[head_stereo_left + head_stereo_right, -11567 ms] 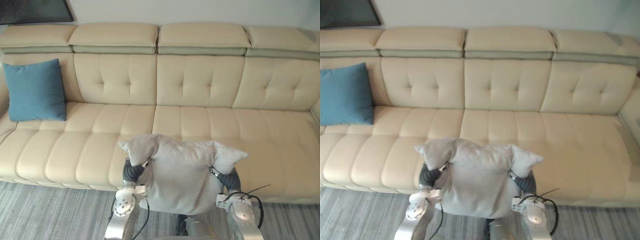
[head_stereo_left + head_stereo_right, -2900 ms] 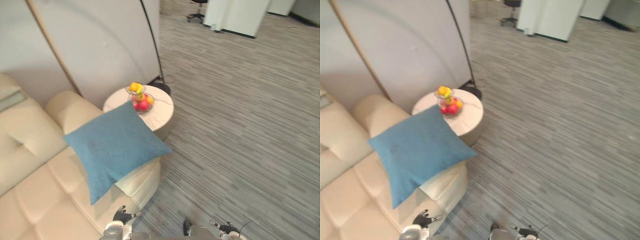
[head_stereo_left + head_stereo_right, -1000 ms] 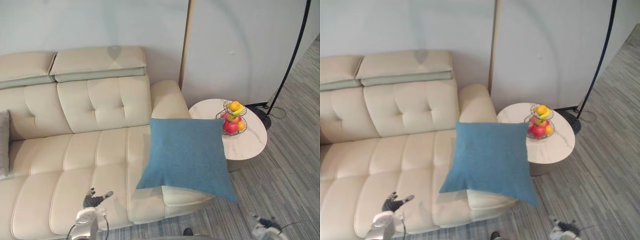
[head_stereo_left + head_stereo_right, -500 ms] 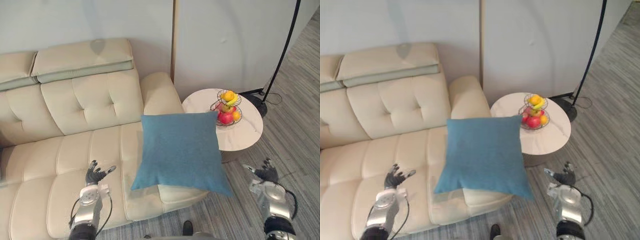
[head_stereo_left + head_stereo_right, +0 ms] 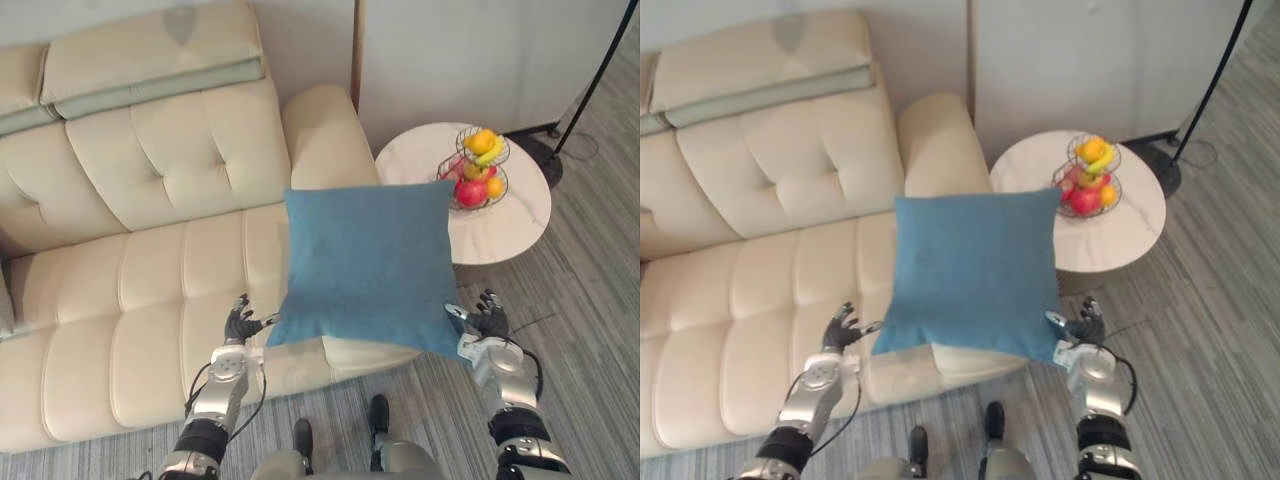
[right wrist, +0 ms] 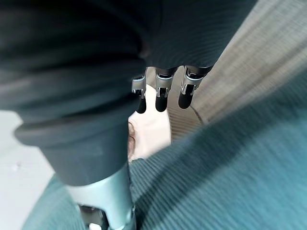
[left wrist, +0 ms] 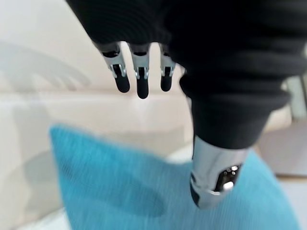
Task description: Pick up cushions and gather them together orderly.
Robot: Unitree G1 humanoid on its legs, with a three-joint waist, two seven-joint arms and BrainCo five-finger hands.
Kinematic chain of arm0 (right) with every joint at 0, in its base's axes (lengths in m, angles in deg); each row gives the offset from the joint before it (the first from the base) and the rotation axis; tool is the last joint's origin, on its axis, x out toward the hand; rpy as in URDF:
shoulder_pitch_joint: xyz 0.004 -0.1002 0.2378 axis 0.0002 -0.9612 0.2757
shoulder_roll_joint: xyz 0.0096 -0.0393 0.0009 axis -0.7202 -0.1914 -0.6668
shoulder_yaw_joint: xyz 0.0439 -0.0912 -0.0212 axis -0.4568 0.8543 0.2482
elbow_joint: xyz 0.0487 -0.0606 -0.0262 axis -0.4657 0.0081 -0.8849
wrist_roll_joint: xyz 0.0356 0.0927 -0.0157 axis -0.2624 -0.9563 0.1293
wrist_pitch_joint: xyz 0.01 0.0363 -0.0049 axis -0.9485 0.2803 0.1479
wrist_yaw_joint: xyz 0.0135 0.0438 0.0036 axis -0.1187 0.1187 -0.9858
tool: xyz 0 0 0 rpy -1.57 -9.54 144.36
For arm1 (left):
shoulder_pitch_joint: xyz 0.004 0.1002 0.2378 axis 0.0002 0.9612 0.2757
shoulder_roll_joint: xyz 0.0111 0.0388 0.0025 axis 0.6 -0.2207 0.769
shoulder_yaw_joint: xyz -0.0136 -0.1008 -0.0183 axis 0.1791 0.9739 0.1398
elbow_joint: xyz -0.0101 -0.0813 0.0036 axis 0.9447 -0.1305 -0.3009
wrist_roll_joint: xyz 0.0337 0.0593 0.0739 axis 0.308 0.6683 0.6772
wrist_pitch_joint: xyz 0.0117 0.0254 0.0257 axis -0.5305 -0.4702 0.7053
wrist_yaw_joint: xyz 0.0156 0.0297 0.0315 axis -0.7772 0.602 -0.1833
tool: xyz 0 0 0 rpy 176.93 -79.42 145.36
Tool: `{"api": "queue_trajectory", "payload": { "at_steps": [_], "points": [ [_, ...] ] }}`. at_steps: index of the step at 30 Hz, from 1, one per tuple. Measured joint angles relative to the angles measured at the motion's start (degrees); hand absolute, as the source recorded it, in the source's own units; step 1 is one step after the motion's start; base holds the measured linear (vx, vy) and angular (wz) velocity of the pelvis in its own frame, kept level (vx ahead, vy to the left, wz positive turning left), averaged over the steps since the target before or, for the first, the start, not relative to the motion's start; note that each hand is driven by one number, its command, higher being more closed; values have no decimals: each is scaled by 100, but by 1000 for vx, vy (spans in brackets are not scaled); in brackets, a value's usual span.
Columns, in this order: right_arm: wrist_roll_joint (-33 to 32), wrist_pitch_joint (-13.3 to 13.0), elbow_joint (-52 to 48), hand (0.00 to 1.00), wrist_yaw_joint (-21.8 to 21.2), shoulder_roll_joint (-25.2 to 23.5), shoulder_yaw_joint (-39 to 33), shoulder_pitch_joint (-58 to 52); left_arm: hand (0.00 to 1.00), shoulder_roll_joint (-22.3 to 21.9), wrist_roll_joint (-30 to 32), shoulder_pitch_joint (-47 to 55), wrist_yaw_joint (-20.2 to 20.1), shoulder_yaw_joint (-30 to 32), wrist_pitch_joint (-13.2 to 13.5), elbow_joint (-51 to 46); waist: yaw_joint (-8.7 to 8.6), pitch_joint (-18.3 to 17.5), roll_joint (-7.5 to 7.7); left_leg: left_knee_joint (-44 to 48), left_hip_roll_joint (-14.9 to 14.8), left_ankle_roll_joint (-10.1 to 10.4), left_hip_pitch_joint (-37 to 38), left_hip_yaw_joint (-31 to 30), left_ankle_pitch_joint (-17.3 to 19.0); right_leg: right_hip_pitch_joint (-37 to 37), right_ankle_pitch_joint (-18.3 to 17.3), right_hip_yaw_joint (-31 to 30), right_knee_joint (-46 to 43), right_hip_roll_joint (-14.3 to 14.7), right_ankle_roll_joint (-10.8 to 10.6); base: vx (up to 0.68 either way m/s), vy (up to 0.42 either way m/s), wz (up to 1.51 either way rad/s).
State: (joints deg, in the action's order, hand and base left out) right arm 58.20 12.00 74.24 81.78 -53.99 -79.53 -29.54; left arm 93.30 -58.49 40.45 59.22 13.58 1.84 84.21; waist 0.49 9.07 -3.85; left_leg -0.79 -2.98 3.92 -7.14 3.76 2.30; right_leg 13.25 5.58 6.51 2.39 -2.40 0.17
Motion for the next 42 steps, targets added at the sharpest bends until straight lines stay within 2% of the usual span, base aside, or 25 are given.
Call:
{"api": "queue_trajectory", "payload": {
  "at_steps": [2, 4, 5, 8, 9, 14, 21, 27, 31, 37, 42],
  "points": [
    [-59, -16, -539, 0, 67, -154, 218, 25, 0, -136, -17, -314, 104, -124, 2, -2, 31, 20, 13, 81, -23, 5, -292, 171, -13, 336, -1, -56, -176, -10, 3, -149, -55, -18],
    [-66, -42, -854, 0, 95, -213, 396, 44, 0, -177, -122, -563, 196, -222, 3, -2, 26, 60, 31, 207, -104, -25, -479, 450, 132, 484, 6, -69, -235, -13, 11, -117, -64, -4],
    [-113, -75, -956, 0, 128, -214, 549, 97, 0, -211, -183, -772, 242, -298, 3, -2, 25, 106, 39, 269, -209, 2, -552, 773, 132, 550, 20, -52, -255, -14, 31, -100, -81, 6],
    [-183, -83, -983, 0, 186, -232, 722, 269, 0, -280, -218, -1014, 364, -379, 13, -17, 43, 109, 47, 319, -249, 14, -694, 896, 50, 789, 21, -55, -415, -23, 35, -32, -42, 1],
    [-223, -82, -1095, 100, 226, -238, 808, 331, 100, -248, -222, -1113, 411, -462, 12, -19, 48, 112, 46, 321, -244, 82, -767, 931, -22, 891, 30, -70, -430, -31, 41, 0, 0, 0],
    [-229, -87, -1380, 100, 354, -177, 905, 431, 100, -240, -329, -1323, 608, -588, 11, -95, 97, 112, 46, 329, -247, 111, -902, 1016, -87, 1046, 45, -100, -437, -31, 58, 12, -3, -3],
    [-471, -111, -1560, 100, 397, -51, 1006, 591, 100, -24, -456, -1442, 616, -690, 18, -454, 97, 111, 46, 291, -244, 154, -892, 1032, -133, 1055, 53, -104, -438, -32, 69, 2, -1, -1],
    [-495, -151, -1705, 100, 396, -58, 1075, 475, 100, -26, -652, -1306, 615, -902, 27, -906, 95, 108, 43, 244, -246, 163, -539, 998, -170, 669, 53, -77, -381, -28, 73, 6, -11, 3],
    [-482, -154, -2383, 100, 368, -78, 1132, -254, 100, -28, -667, -714, 595, -1046, 108, -1749, 97, 90, 36, 135, -246, 158, -237, 944, -168, 292, 57, 10, -201, -15, 68, 1, -6, 11],
    [-414, -161, -3597, 100, 130, -409, 1172, -1570, 100, -174, -667, 728, 420, -1047, 110, -3096, 97, -3, 19, -33, -265, 158, 296, 762, -167, -372, 31, 214, 29, 30, 51, 48, 0, 17],
    [-217, -356, -4360, 100, -204, -693, 1293, -2462, 100, -340, -668, 1884, 168, -931, 213, -4001, 127, -374, -11, -108, -268, 159, 613, 541, -163, -823, -68, 435, 127, 31, 13, 41, 6, 25]
  ]
}}
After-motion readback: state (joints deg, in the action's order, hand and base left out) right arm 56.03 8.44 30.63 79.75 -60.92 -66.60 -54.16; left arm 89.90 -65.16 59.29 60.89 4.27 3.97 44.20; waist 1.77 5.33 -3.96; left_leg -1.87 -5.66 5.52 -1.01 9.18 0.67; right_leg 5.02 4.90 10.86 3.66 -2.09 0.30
